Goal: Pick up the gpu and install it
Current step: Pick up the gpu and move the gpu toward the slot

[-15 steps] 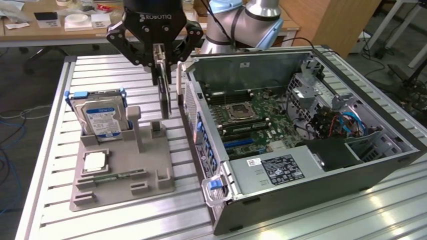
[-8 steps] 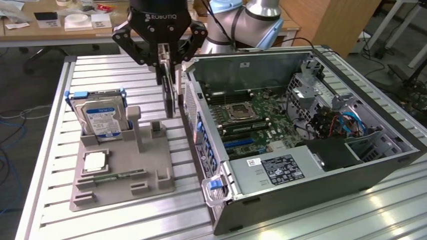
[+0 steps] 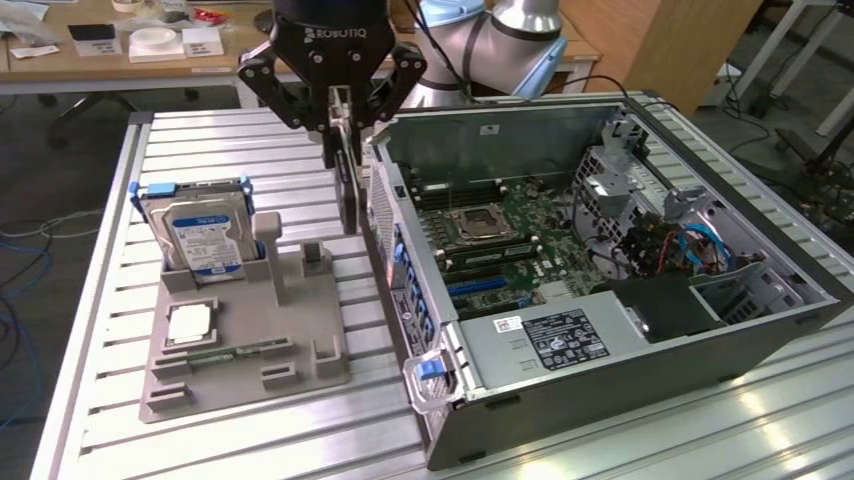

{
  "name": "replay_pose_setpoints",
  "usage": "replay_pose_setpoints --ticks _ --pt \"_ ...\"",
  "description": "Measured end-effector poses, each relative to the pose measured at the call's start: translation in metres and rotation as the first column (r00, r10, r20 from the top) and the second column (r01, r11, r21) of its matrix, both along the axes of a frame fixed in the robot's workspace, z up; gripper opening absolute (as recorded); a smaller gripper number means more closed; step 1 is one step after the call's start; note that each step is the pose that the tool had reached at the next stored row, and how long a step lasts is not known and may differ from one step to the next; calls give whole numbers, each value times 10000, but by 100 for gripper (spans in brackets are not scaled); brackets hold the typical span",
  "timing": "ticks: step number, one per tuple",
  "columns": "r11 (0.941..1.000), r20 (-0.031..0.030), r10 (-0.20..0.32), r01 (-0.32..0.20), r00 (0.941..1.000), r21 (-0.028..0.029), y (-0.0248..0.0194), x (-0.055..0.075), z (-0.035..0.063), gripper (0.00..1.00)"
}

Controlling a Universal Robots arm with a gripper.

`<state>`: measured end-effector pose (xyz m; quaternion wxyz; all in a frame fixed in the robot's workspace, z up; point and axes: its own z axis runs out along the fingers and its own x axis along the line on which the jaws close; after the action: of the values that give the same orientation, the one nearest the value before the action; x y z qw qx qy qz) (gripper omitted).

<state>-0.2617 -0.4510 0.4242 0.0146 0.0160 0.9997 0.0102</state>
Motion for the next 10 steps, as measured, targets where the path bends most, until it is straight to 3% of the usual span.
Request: replay_pose_setpoints --ticks 10 --pt "10000 0 0 0 10000 6 8 110 0 27"
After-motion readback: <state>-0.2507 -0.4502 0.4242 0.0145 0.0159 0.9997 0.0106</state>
